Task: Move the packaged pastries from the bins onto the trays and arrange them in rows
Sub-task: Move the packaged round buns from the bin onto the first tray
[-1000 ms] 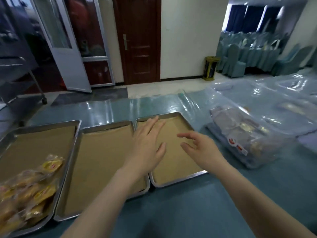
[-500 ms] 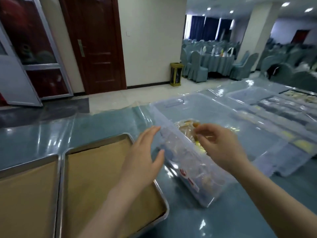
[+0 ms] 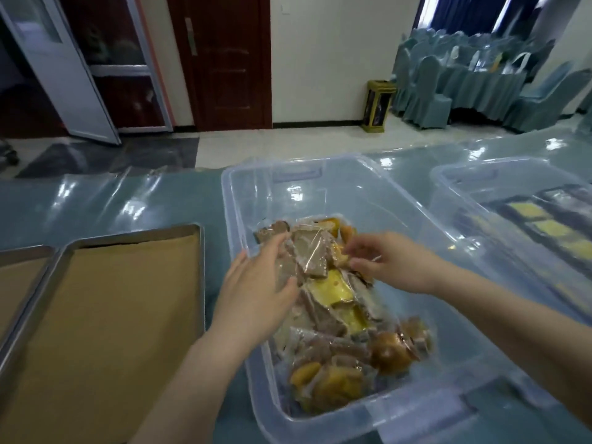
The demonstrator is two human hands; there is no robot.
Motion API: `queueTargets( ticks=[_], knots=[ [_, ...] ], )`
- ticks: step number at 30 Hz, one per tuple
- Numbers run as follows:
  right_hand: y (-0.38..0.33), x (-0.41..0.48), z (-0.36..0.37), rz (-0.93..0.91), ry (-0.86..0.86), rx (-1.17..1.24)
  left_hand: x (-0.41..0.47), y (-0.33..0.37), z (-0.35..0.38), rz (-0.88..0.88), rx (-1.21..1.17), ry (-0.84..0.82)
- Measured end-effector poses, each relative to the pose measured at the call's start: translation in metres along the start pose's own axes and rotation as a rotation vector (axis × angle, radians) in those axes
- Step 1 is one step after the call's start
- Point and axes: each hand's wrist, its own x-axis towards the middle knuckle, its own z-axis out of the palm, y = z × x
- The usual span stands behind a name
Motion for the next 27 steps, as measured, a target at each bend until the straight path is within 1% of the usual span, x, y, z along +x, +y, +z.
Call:
queueTargets(
  ticks=[4,7,9,13,16,18,22,27],
  knots=[
    [0.016,0.017,0.018,-0.076,-0.326,-0.155,-0.001,0.004,0.002,-0.016,0.132,0.025],
    [0.020,0.023,0.048,-0.162,-0.472,-0.282,0.001,0.006,0.005,-0.024,0.222,0.032],
    [0.021,0.020,0.069,-0.261,-0.533,-0.357,0.002,0.006,0.006,-0.030,0.279,0.027],
    [0.016,0.007,0.086,-0.545,-0.562,-0.336,0.003,0.008,0.007,-0.021,0.348,0.005],
    [0.012,0.002,0.089,-0.658,-0.594,-0.294,0.005,0.008,0.007,-0.024,0.371,0.009],
    [0.011,-0.001,0.091,-0.653,-0.640,-0.285,0.005,0.008,0.007,-0.027,0.384,0.000],
    [0.012,-0.002,0.097,-0.611,-0.727,-0.419,0.005,0.007,0.009,-0.032,0.439,-0.019],
    [0.002,-0.001,0.103,-0.600,-0.655,-0.337,0.005,0.007,0.010,-0.018,0.453,-0.008]
  ],
)
